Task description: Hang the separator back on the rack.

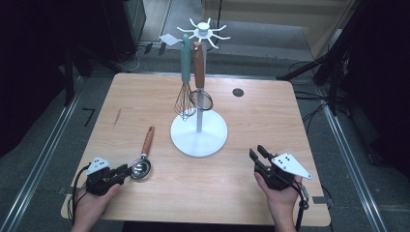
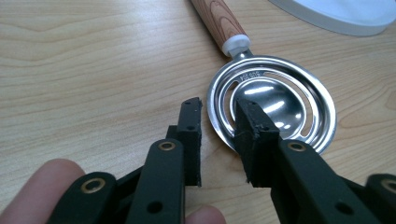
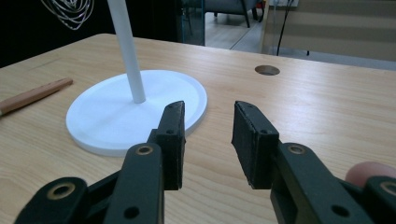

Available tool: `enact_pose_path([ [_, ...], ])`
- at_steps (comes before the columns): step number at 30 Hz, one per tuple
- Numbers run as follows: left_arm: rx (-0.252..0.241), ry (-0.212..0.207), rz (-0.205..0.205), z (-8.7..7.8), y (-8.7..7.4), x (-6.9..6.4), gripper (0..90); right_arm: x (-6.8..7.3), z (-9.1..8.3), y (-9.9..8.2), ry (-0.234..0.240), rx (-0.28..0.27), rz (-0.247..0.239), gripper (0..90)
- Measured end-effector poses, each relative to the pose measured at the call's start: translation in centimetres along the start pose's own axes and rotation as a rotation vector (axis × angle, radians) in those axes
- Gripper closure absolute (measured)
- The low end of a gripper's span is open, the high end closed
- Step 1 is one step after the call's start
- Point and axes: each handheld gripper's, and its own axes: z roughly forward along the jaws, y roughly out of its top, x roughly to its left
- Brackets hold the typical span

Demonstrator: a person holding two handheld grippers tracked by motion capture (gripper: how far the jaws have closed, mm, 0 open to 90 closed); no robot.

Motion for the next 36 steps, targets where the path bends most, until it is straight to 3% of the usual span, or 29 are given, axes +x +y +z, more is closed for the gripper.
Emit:
enact_pose_path([
  [15, 0.018, -0.029, -0.039, -0.2, -0.8, -2.3, 77.3, 1.9, -0.4, -0.9, 0.055, 0.020, 0.005, 65.3],
  [21, 0.030, -0.050, -0.020, -0.5, -1.1, -3.0, 76.5, 2.6, 0.2, -1.4, 0.080, 0.046, 0.016, 63.9],
  [24, -0.013, -0.067, -0.029, -0.9, -1.0, -2.8, 71.5, 3.0, 0.5, -1.6, 0.087, 0.054, 0.012, 63.7],
  [26, -0.036, -0.056, -0.046, -1.0, -0.9, -2.5, 67.4, 3.3, 0.7, -1.7, 0.096, 0.059, 0.015, 63.6],
  [29, -0.055, -0.069, -0.093, -0.8, -0.7, -1.9, 57.5, 4.0, 1.0, -1.9, 0.120, 0.071, 0.013, 63.2],
  [31, -0.036, -0.078, -0.098, -0.4, -0.6, -1.9, 56.9, 4.2, 1.1, -1.9, 0.127, 0.074, 0.005, 63.2],
  [36, 0.006, -0.068, -0.065, 0.4, -0.5, -2.7, 60.8, 5.0, 1.5, -2.1, 0.152, 0.086, 0.003, 63.1],
])
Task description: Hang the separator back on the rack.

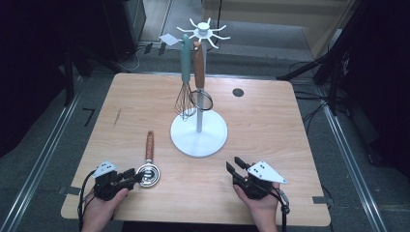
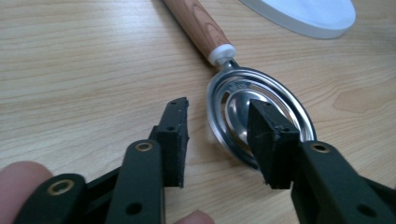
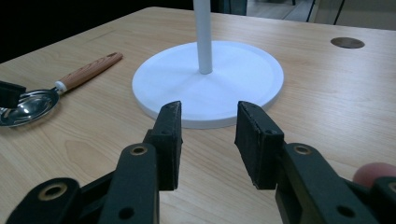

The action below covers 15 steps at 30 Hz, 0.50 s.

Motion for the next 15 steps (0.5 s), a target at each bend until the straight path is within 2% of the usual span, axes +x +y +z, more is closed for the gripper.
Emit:
enact_pose_path([
  [4, 0.022, -0.008, -0.006, 0.1, 0.0, -0.3, 68.5, 0.6, 0.5, -0.2, 0.018, 0.016, -0.002, 63.0],
  [9, 0.028, -0.016, -0.008, 0.0, -0.3, -1.1, 69.4, 1.6, 1.1, -0.4, 0.048, 0.032, -0.013, 62.9],
  [15, 0.038, -0.027, 0.011, 0.2, -0.7, -2.6, 69.5, 3.1, 2.0, -0.4, 0.102, 0.046, -0.009, 63.8],
])
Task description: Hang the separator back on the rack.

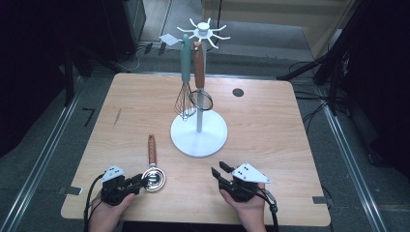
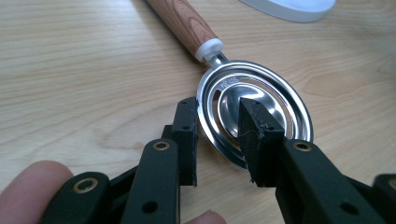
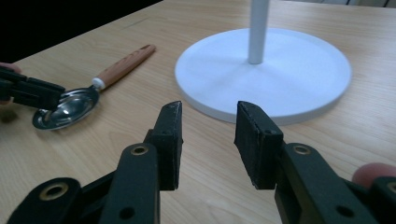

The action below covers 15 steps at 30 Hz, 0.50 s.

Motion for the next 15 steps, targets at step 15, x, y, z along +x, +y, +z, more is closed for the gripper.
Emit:
enact_pose_path([
  [15, 0.023, -0.072, 0.018, 1.0, -0.5, -2.9, 69.1, 4.2, 3.1, -0.5, 0.114, 0.074, -0.025, 73.5],
])
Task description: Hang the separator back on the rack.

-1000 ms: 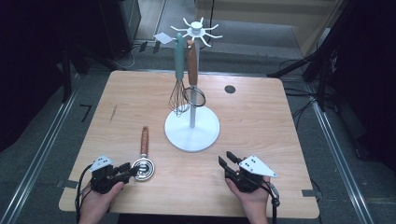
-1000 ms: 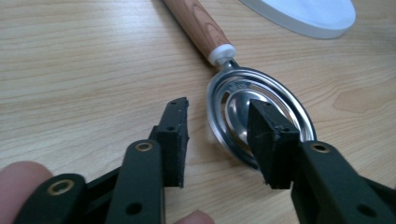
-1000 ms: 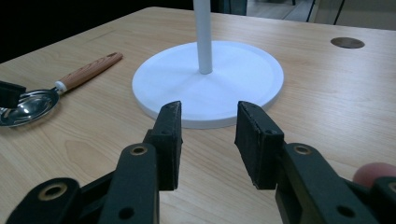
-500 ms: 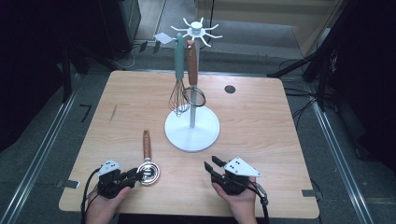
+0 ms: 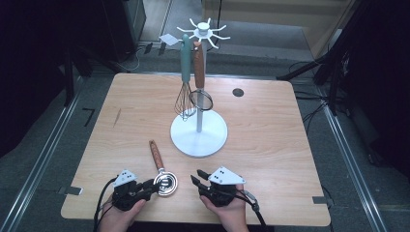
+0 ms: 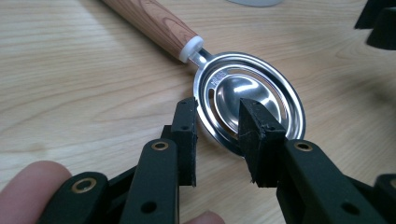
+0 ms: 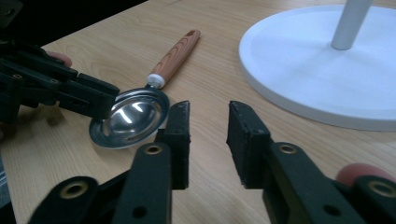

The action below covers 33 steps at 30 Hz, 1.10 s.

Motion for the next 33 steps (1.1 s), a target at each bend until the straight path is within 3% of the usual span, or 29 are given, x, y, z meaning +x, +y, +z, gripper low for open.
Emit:
enact_pose_path([
  [1, 0.004, -0.009, 0.001, 0.1, 0.0, -0.2, 69.4, 0.3, 0.2, -0.1, 0.012, 0.008, -0.007, 80.6],
  [6, 0.008, -0.053, 0.013, 0.6, -0.1, -1.0, 69.5, 1.0, 1.0, -0.2, 0.046, 0.039, -0.005, 88.6],
  [9, 0.015, -0.079, 0.029, 0.9, -0.1, -1.5, 68.9, 1.5, 1.6, -0.3, 0.054, 0.068, -0.009, 90.0],
  [12, -0.023, -0.077, 0.030, 0.5, 0.0, -1.5, 67.7, 1.8, 2.2, -0.3, 0.056, 0.095, -0.009, 90.0],
  [20, -0.146, -0.003, -0.016, -1.5, 0.4, 1.4, 61.6, 2.3, 3.6, -0.6, 0.073, 0.198, -0.019, 90.0],
  [24, -0.177, 0.030, -0.032, -2.2, 0.4, 2.9, 58.4, 1.8, 3.4, -0.5, 0.050, 0.212, -0.030, 90.0],
  [27, -0.196, 0.016, -0.053, -2.8, 0.5, 3.9, 59.2, 1.0, 2.8, -0.6, 0.043, 0.216, -0.018, 90.0],
  [33, -0.263, 0.069, -0.059, -3.6, 0.6, 5.3, 56.6, -0.6, 1.3, -1.1, 0.022, 0.209, -0.006, 90.0],
])
